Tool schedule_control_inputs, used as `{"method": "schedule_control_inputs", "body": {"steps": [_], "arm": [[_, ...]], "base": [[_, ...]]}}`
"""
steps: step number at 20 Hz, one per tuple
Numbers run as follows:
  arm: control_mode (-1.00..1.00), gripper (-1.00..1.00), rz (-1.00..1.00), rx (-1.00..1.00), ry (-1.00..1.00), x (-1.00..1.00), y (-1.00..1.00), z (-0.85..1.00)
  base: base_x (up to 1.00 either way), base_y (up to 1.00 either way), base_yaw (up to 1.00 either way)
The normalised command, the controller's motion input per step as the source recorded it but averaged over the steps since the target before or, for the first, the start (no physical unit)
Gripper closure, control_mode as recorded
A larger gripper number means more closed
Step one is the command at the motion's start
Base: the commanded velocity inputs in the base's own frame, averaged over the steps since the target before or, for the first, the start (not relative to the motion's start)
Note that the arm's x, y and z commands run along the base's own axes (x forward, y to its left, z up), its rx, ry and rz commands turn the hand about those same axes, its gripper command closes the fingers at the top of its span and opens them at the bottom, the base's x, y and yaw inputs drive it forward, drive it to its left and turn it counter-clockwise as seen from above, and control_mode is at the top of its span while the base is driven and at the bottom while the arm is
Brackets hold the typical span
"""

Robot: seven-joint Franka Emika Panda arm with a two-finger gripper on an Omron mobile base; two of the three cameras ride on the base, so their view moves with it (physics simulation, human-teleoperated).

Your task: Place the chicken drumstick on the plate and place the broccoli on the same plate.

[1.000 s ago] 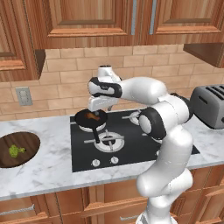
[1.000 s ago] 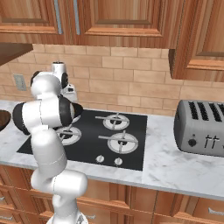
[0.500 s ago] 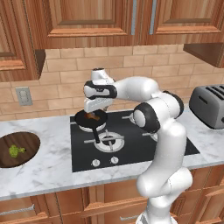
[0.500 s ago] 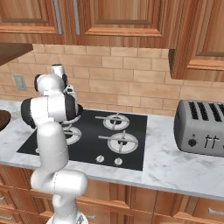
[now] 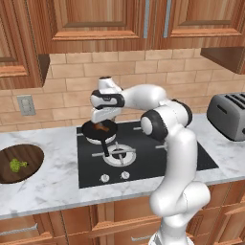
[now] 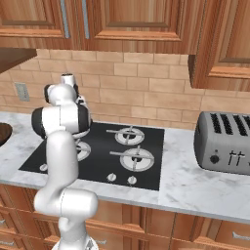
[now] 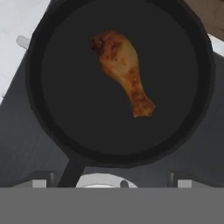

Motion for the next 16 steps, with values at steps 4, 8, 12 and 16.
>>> {"method": "schedule_control_inputs", "body": {"steps": [4,8,12,16], "arm": [[-1.0,-1.0,0.0,-0.01,0.0,0.33,0.12,-0.24],[-1.0,-1.0,0.0,-0.01,0.0,0.3,0.13,-0.24],[-1.0,-1.0,0.0,0.0,0.0,0.31,0.03,-0.25],[-1.0,-1.0,0.0,0.0,0.0,0.26,0.01,-0.2]], "base": [[0.0,0.0,0.0],[0.0,0.0,0.0],[0.0,0.0,0.0],[0.0,0.0,0.0]]}}
